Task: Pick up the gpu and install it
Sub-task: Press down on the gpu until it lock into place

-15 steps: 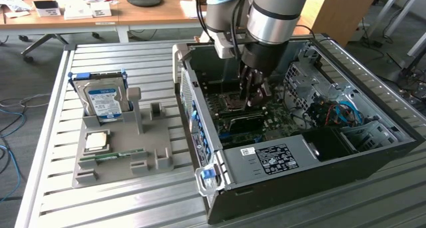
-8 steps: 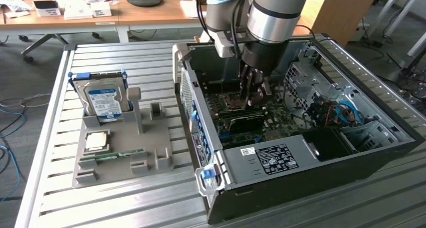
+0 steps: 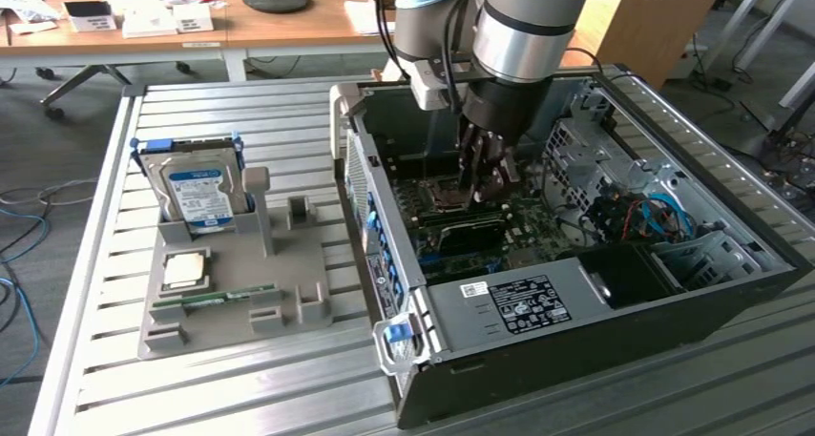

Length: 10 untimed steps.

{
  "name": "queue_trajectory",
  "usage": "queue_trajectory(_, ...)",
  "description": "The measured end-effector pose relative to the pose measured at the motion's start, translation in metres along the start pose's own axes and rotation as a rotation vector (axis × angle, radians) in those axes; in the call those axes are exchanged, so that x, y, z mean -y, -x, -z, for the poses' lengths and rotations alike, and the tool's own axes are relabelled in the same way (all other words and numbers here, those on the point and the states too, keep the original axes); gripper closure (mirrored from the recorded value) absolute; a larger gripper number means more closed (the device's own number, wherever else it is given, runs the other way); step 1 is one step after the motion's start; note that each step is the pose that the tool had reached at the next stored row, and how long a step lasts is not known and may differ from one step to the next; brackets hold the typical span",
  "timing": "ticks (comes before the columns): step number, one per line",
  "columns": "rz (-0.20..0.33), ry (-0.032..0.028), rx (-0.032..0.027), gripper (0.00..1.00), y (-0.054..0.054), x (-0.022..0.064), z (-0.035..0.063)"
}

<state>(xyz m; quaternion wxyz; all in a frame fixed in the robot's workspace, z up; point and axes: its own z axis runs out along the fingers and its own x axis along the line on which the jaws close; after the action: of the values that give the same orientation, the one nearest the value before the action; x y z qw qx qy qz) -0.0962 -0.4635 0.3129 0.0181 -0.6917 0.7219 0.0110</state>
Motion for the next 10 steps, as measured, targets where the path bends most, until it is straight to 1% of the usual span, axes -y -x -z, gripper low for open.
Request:
queue_trajectory(1, 0.000, 0.0000, 0.0000, 0.61, 0.0000, 0.0000, 0.0000)
queue_trajectory(2, 0.000, 0.0000, 0.0000, 0.67, 0.0000, 0.0000, 0.0000)
queue_trajectory(3, 0.000, 0.0000, 0.0000, 0.67, 0.0000, 0.0000, 0.0000)
queue_trajectory(5, 0.000, 0.0000, 0.0000, 0.80, 0.0000, 0.0000, 0.0000)
queue_trajectory(6, 0.000, 0.0000, 0.0000, 0.80, 0.0000, 0.0000, 0.0000)
queue_trajectory(7, 0.000, 0.0000, 0.0000, 0.85, 0.0000, 0.0000, 0.0000)
queue_trajectory(8, 0.000, 0.0000, 0.0000, 0.85, 0.0000, 0.0000, 0.0000)
queue_trajectory(9, 0.000, 0.0000, 0.0000, 0.89, 0.0000, 0.0000, 0.0000)
queue_trajectory(10, 0.000, 0.0000, 0.0000, 0.89, 0.0000, 0.0000, 0.0000)
